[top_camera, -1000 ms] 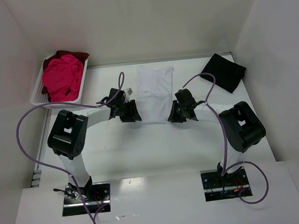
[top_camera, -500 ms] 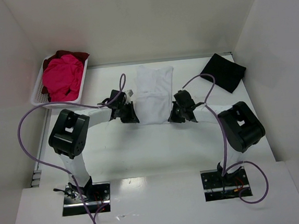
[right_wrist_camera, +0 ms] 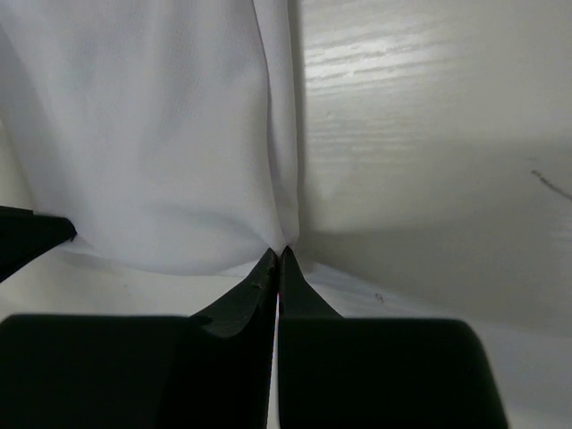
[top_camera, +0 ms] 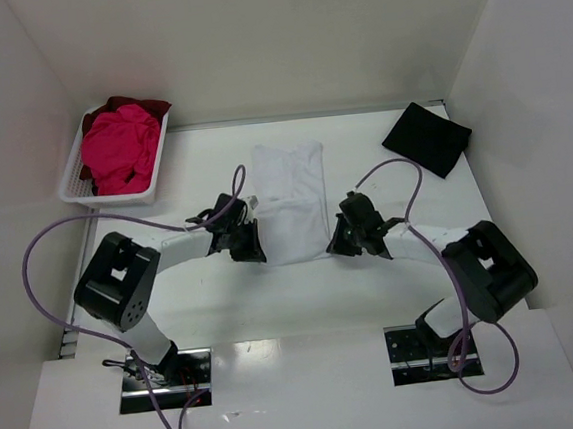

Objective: Fold and stack the t-shirts
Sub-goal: Grab one side of the 2/3 rectangular tshirt with both arms, then fold the long partially folded tshirt into a neat square

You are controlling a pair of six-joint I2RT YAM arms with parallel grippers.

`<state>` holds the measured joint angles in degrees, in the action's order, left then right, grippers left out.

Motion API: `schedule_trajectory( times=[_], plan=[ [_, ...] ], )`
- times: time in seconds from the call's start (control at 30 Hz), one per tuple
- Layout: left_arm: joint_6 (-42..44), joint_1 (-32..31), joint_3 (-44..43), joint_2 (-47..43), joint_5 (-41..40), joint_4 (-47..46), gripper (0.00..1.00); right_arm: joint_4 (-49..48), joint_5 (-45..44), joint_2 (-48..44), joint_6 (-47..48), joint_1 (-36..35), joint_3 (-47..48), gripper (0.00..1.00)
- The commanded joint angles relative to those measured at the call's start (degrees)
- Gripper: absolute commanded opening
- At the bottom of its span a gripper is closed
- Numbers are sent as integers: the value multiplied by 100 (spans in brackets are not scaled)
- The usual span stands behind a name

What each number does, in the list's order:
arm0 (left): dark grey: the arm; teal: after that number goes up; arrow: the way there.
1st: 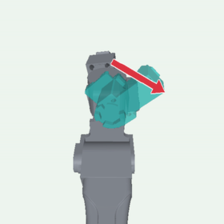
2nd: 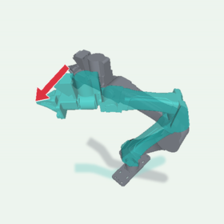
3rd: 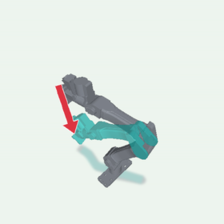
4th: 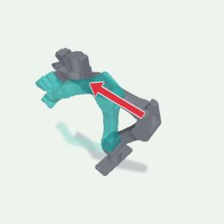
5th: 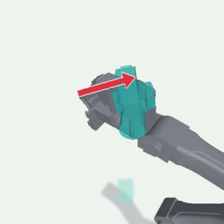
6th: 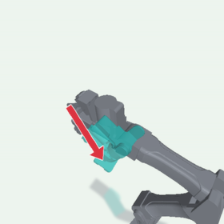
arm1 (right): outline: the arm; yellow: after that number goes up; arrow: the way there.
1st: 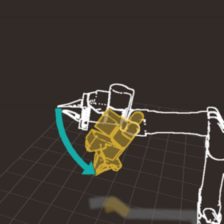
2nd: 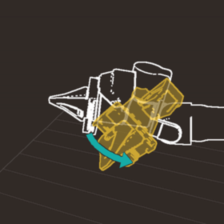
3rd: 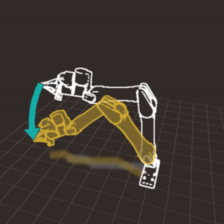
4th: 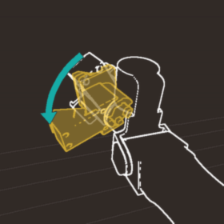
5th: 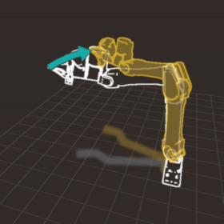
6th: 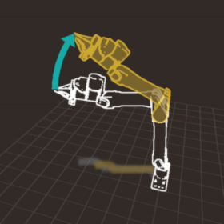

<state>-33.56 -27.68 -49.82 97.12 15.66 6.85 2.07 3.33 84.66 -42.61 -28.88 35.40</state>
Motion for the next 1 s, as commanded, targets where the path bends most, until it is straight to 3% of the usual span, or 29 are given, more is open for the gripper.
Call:
schedule_trajectory(
  times=[0.0, 0.27, 0.53, 0.8, 0.97],
  plan=[
    [-246, -202, 254, -499, -370, 702, 0, 180, -350, -415, -159, -257, -164, 0],
    [-862, -835, 684, -1599, -827, 1186, 0, 654, -456, -1809, -608, -706, -709, 0],
    [-1021, -835, 439, -2794, -1012, 1907, 0, 1533, -351, -3649, -749, -759, -570, 0],
    [-951, -835, -448, -3226, -1179, 2496, 0, 1850, -175, -3624, -626, -759, 203, 0],
    [-652, -748, -826, -3033, -1302, 2496, 0, 1850, -667, -3204, -319, -759, 906, 0]
  ],
)
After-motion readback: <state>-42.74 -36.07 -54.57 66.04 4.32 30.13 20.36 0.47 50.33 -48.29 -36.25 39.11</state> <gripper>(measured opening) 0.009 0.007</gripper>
